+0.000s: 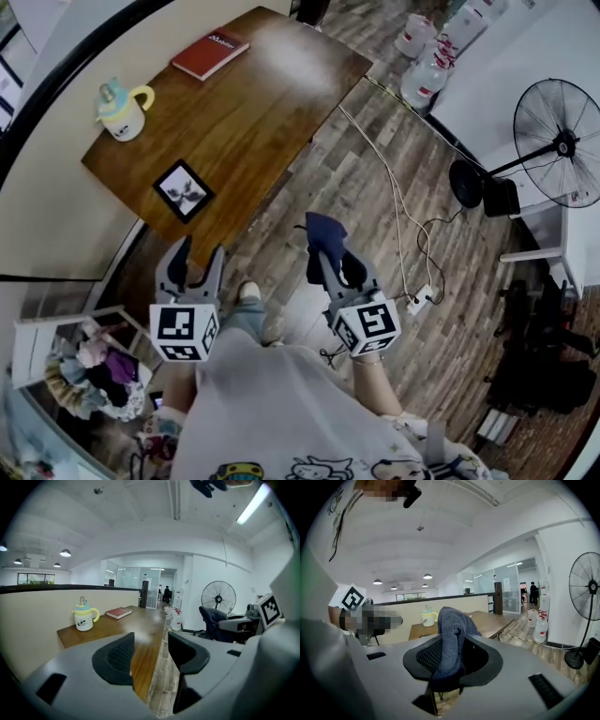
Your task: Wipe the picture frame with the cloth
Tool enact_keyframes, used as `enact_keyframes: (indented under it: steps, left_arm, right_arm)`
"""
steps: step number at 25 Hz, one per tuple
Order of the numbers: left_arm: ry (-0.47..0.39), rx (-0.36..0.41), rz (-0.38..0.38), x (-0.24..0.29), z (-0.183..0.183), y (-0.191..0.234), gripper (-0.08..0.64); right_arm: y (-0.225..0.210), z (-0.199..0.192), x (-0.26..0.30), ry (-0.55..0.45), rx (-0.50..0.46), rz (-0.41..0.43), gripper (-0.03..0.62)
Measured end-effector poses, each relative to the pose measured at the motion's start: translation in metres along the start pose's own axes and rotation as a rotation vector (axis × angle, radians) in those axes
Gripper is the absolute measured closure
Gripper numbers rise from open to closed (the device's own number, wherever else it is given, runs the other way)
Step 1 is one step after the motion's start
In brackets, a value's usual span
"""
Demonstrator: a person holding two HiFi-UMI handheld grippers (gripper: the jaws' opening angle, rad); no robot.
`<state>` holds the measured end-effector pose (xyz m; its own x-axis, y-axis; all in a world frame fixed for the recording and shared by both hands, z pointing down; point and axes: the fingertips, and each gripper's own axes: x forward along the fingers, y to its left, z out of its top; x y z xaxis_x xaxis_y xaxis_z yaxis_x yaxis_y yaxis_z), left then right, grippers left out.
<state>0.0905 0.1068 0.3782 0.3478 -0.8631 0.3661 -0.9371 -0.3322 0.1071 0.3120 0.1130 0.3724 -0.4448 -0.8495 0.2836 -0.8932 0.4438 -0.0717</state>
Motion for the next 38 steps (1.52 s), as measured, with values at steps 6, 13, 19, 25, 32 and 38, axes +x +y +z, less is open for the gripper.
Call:
enact_keyframes:
  steps: [6, 13, 19, 25, 32, 38]
  left_arm:
    - [0.010, -0.029, 0.016, 0.020, 0.000, 0.039, 0.359]
    - [0.010, -0.069, 0.045, 0.025, 0.000, 0.061, 0.359]
    - [0.005, -0.117, 0.106, 0.024, 0.000, 0.084, 0.359]
    - [-0.016, -0.181, 0.220, 0.026, -0.001, 0.120, 0.357]
    - [-0.034, -0.274, 0.437, 0.028, 0.002, 0.157, 0.357]
    - [-0.052, -0.331, 0.653, 0.020, 0.010, 0.182, 0.357]
  right_arm:
    - [0.008, 0.007, 0.048, 0.016, -0.005, 0.022, 0.500]
    - [0.019, 0.021, 0.075, 0.025, -0.015, 0.055, 0.500]
    - [0.032, 0.033, 0.108, 0.052, -0.061, 0.124, 0.500]
    - [0.052, 0.040, 0.163, 0.076, -0.120, 0.254, 0.500]
    - [0.076, 0.053, 0.243, 0.119, -0.201, 0.487, 0.500]
    - [0.104, 0.069, 0.305, 0.121, -0.253, 0.717, 0.500]
